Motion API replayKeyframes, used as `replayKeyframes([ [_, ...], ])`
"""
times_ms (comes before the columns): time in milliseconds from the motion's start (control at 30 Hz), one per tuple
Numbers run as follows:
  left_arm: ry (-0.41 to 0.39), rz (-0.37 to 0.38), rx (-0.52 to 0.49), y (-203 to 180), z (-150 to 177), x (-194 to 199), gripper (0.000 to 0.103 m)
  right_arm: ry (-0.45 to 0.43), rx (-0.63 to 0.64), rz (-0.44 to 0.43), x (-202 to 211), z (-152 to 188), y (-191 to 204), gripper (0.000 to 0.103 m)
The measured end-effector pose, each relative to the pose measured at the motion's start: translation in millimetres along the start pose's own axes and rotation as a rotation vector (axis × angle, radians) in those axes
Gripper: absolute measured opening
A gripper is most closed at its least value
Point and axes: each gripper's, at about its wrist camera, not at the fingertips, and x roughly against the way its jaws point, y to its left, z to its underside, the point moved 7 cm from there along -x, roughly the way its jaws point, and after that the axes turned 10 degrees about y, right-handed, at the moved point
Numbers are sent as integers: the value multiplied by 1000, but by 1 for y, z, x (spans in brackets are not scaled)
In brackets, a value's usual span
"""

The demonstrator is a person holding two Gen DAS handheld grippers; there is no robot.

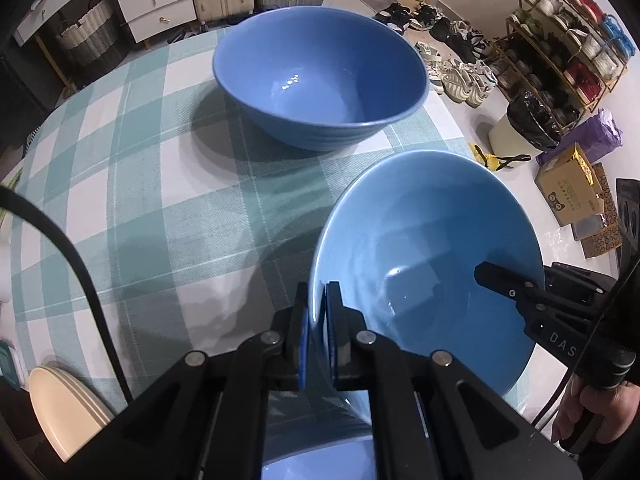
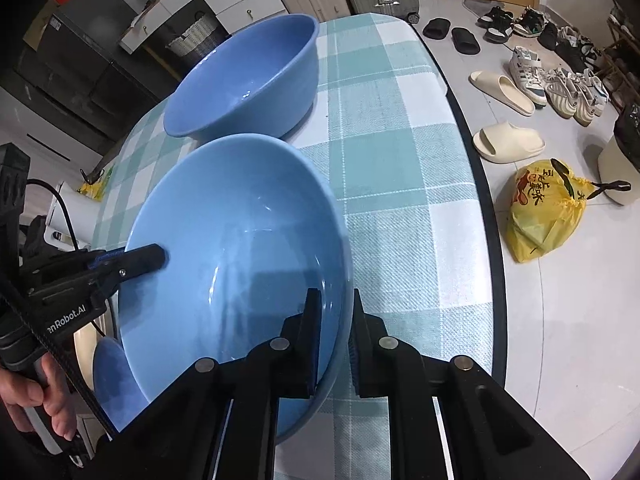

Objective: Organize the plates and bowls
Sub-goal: 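Lift the light blue bowl with both tools and carry it toward the plates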

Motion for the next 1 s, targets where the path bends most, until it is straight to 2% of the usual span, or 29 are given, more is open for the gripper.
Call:
replayKeyframes([
  [433,-20,-21,44,30,-5,11,6,-9,30,-1,-3,-20,30,12],
  [1000,12,-43,77,60,1,-3,6,5,66,2,-23,-30,62,12],
])
